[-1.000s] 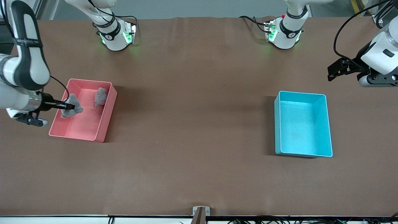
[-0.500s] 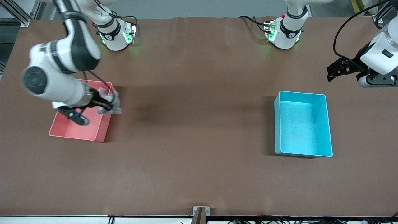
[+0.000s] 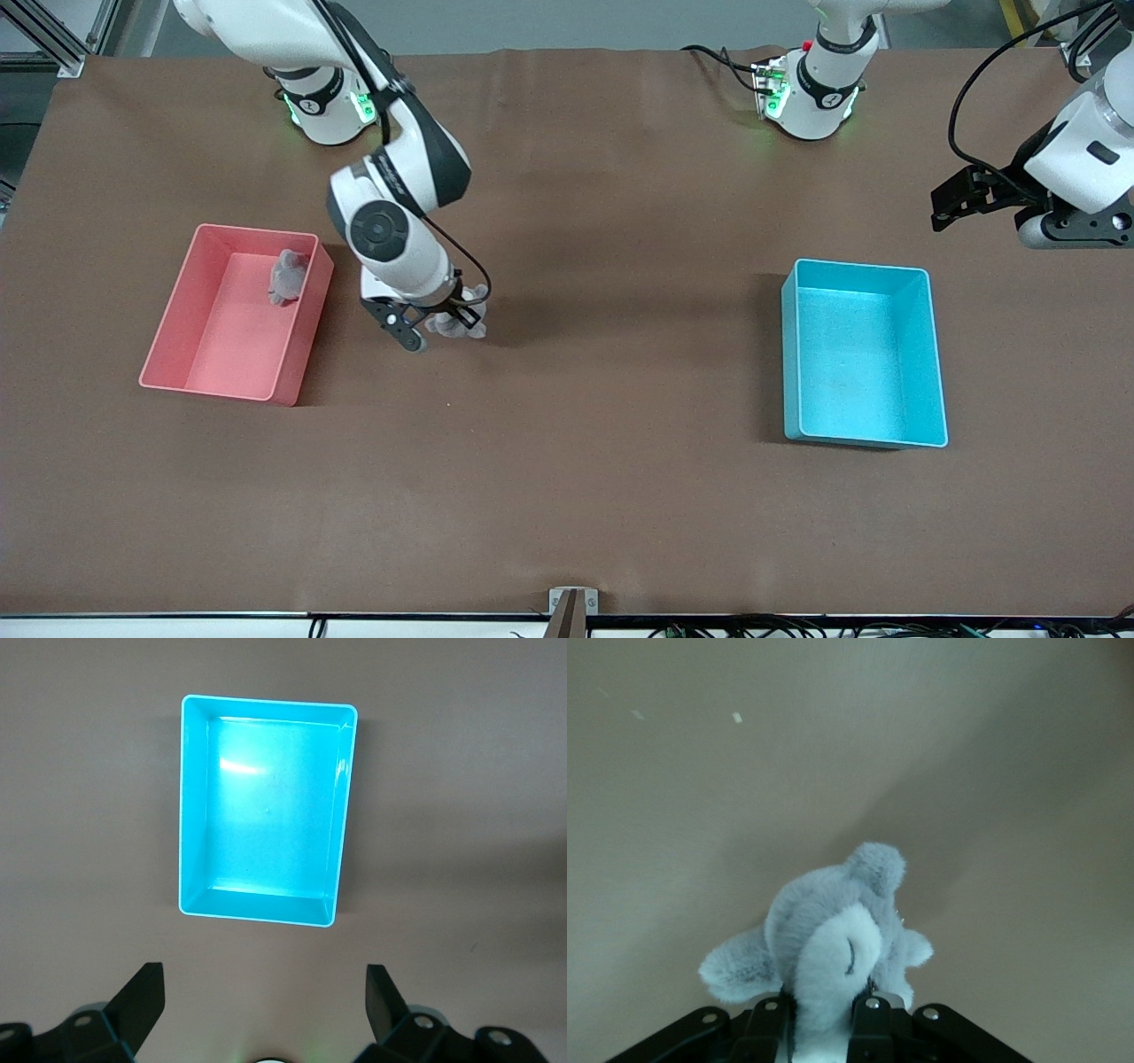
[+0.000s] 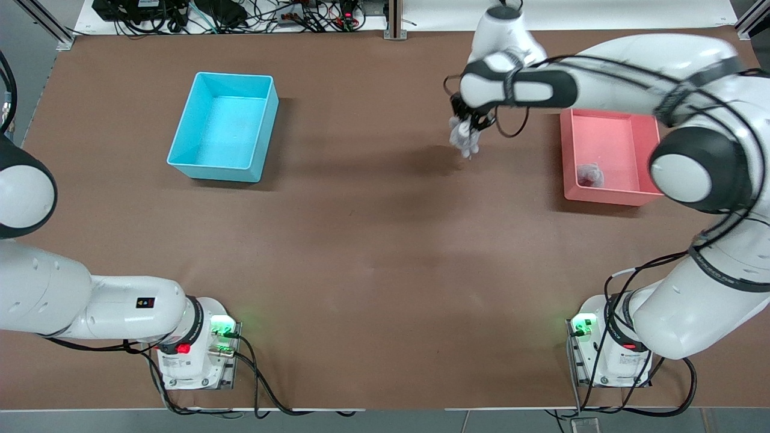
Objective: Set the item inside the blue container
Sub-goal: 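Lift the plush with the right gripper and set it on the table center, then grasp the second plush in the tray while the left gripper reaches out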
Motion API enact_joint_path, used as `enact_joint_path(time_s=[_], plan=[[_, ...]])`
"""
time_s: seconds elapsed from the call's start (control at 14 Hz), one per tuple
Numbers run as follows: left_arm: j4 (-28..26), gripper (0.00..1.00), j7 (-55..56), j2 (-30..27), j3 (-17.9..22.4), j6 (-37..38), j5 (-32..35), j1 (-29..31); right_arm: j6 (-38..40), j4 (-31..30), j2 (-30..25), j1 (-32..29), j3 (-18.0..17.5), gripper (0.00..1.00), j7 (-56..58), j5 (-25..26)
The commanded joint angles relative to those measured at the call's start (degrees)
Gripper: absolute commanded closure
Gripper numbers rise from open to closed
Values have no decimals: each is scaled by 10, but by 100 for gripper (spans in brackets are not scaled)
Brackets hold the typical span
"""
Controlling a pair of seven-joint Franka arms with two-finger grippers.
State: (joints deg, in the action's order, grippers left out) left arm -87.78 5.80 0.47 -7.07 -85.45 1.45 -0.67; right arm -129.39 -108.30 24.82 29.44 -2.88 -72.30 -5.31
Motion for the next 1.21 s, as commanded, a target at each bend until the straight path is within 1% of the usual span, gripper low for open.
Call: enact_joint_path(time_s=[0.0,0.07,0.14,0.21,0.29,0.36,0.5,0.64,0.86,0.93,1.14], plan=[[0,0,-11,-2,-1,0,1,1,-24,-1,23,0,8,78,-9,7],[0,0,-11,-2,-1,0,1,1,-33,-1,29,0,8,70,-9,7],[-1,0,-11,-2,-1,0,1,1,-36,-1,33,0,8,41,-9,9],[-1,0,-11,-1,-1,0,1,1,-39,-1,33,1,8,2,-9,20],[-5,0,-11,-1,-1,0,1,1,-39,-1,33,1,8,0,-9,42],[-6,0,-11,-2,-1,0,1,0,-35,0,29,-1,8,0,-9,53],[-5,0,-11,-6,-11,4,1,2,-21,4,5,-8,9,0,0,53],[-5,0,-11,-8,-11,10,1,3,19,10,-26,-30,9,0,36,54],[-3,0,-11,-6,-11,10,1,6,106,5,-88,-97,9,0,174,53],[-1,0,-11,-6,-11,10,1,6,123,-2,-106,-122,10,0,223,53],[1,0,-11,-5,-11,9,2,5,128,-73,-171,-204,10,0,367,53]])
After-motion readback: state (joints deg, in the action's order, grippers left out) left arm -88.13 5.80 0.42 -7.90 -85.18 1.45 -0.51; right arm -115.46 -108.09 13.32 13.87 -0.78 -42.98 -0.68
